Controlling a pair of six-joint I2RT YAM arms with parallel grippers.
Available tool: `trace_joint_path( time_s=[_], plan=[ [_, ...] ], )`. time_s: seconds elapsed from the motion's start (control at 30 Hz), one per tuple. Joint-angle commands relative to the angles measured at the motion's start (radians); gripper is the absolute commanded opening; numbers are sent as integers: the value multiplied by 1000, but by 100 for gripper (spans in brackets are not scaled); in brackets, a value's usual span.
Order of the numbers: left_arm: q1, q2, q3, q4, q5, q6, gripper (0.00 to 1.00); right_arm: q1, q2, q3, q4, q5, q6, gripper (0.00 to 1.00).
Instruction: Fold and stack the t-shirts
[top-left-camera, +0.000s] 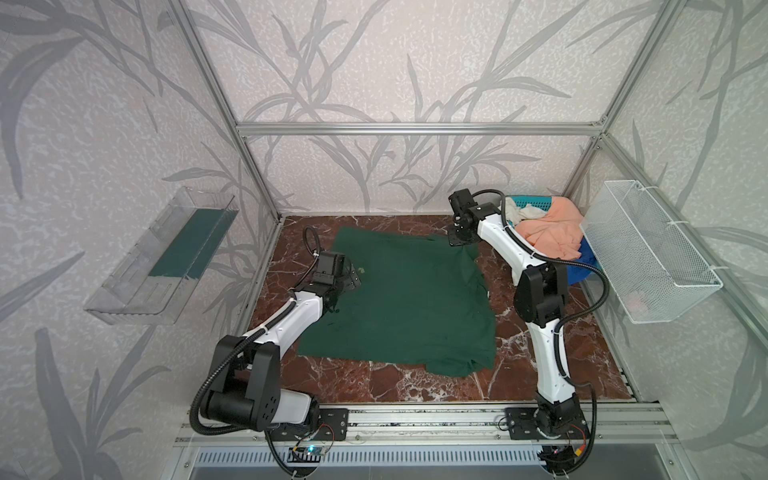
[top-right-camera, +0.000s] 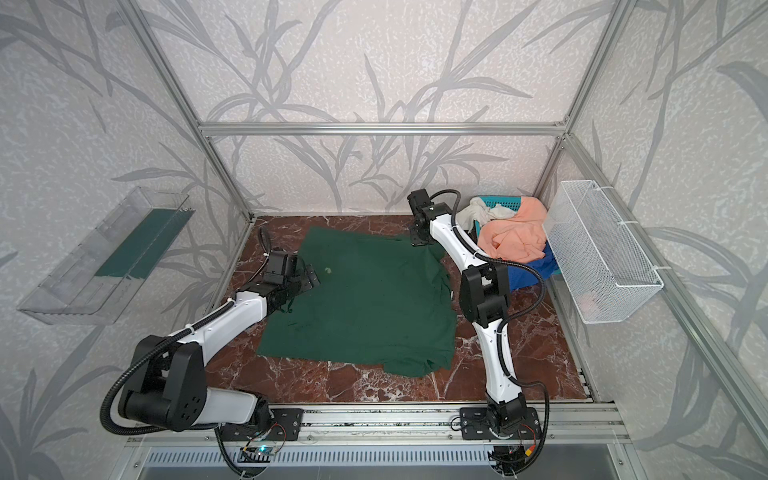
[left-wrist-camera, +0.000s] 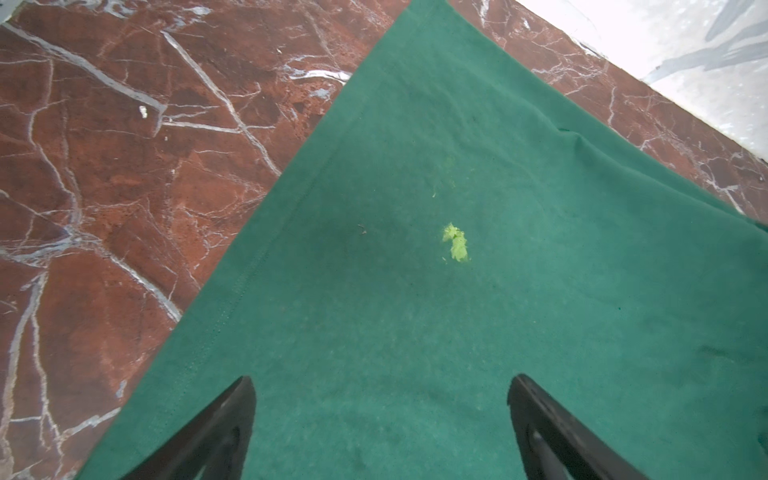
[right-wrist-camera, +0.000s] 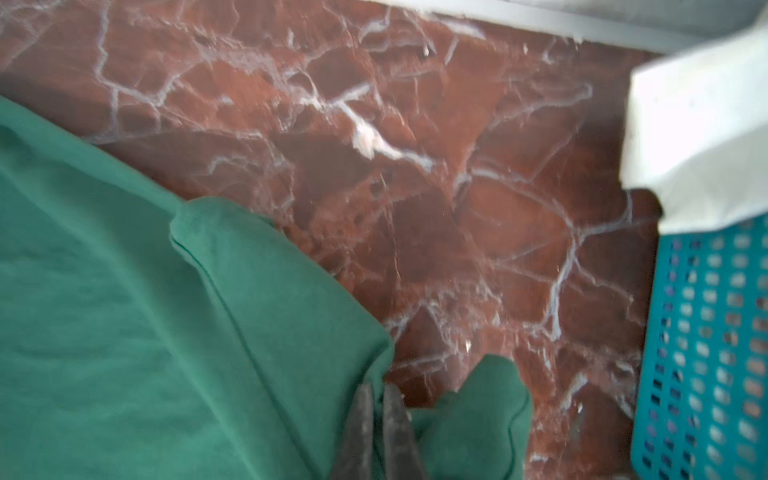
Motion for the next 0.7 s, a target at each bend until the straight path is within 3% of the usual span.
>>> trace_joint_path(
  time_s=[0.0, 0.2, 0.47, 0.53, 0.63, 0.67],
  plan=[
    [8, 20, -11, -6, -17, -8, 95, 26, -117, -166, 133, 54, 59, 0],
    [9, 52, -4, 1, -5, -13, 95, 66, -226, -460, 286, 59, 144, 1],
    [12, 72, 8, -8, 2, -11, 95, 146, -240, -515, 163, 22, 211, 8],
    [12, 76, 10, -8, 7, -11, 95, 153, -263, -539, 157, 4, 220, 15],
    [12, 85, 17, -13, 14, -12, 95, 153, -294, -549, 157, -57, 211, 36],
    [13, 86, 19, -16, 15, -10, 95, 151, -299, -542, 153, -77, 202, 37]
  ],
)
